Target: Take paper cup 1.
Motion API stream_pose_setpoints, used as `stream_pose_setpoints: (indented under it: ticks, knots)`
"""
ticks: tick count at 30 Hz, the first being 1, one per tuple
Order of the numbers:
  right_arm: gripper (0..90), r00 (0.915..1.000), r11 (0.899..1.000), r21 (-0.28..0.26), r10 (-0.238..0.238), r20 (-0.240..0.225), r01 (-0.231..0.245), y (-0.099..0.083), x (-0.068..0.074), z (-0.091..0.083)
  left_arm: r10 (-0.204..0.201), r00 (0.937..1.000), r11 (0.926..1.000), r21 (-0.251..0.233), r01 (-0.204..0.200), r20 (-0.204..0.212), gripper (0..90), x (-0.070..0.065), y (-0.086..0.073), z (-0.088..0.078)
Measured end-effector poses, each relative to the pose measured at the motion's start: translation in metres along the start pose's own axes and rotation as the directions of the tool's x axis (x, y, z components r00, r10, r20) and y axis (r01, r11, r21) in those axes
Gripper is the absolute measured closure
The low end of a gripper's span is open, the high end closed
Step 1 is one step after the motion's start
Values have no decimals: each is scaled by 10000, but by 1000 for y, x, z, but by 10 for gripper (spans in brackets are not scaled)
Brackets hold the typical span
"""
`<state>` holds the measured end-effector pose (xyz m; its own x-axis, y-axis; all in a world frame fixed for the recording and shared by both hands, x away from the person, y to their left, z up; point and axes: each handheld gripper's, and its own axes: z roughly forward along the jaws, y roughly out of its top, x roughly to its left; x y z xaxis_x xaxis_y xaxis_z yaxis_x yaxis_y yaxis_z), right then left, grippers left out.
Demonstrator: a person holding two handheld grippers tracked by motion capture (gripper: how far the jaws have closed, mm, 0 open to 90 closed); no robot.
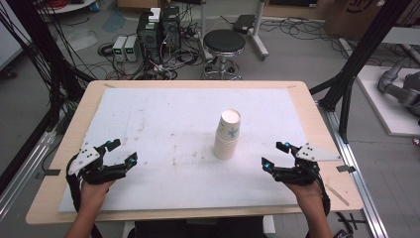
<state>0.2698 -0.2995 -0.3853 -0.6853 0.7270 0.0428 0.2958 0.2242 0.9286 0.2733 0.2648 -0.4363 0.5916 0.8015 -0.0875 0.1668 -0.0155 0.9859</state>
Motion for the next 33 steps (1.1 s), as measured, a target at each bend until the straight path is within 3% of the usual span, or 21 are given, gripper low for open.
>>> stream_pose_setpoints:
  ticks: [17, 33]
  knots:
    - [205, 9979, 9991, 60, -408, -512, 412, 36, 2, 8, -83, 9999, 10000, 1, 83, 86, 173, 1, 0, 1]
    - [205, 9907, 9949, 300, -934, -989, 968, 80, 5, 32, -102, 9998, 9999, 76, 100, 188, 174, 1, -1, 2]
